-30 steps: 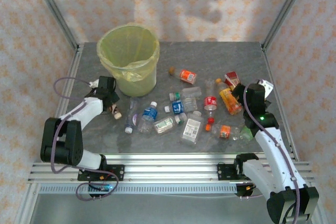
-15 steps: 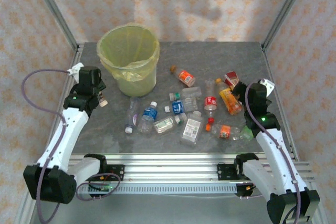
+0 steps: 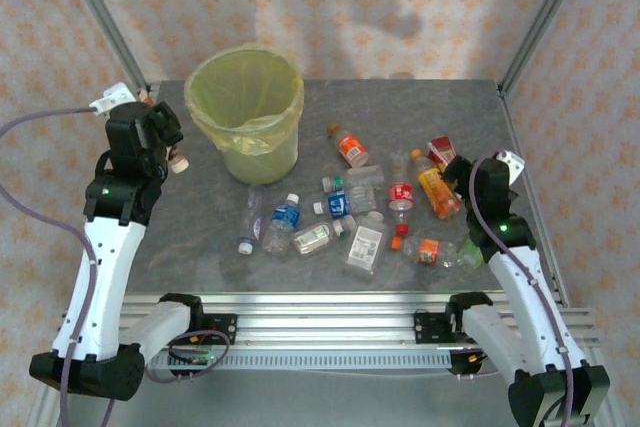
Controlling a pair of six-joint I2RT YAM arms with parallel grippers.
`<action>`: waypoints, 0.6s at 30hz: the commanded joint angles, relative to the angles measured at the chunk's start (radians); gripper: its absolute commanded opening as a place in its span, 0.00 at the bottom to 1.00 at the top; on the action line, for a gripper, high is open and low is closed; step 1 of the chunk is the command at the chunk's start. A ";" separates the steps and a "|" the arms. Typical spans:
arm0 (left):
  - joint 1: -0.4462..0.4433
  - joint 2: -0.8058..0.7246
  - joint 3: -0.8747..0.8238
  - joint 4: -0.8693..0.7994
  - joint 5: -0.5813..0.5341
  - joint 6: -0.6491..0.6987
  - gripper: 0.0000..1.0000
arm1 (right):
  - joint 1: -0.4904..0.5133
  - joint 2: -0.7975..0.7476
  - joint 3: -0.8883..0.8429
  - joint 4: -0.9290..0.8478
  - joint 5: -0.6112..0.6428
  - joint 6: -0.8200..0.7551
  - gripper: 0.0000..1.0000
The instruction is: Put the plastic bottles in the bin
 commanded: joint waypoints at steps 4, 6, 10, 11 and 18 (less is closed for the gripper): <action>0.001 0.104 0.121 0.098 0.183 0.005 0.27 | 0.008 -0.013 0.038 -0.040 0.006 0.028 0.99; -0.019 0.171 0.181 0.093 0.215 0.008 0.27 | 0.008 -0.013 0.043 -0.049 0.008 0.032 0.99; -0.088 0.299 0.314 0.058 0.227 0.055 0.27 | 0.008 -0.013 0.058 -0.076 0.022 0.036 0.99; -0.109 0.334 0.348 0.050 0.221 0.072 0.27 | 0.008 -0.014 0.060 -0.080 0.023 0.037 0.99; -0.163 0.554 0.540 0.041 0.216 0.160 0.27 | 0.008 -0.018 0.061 -0.086 0.011 0.046 0.99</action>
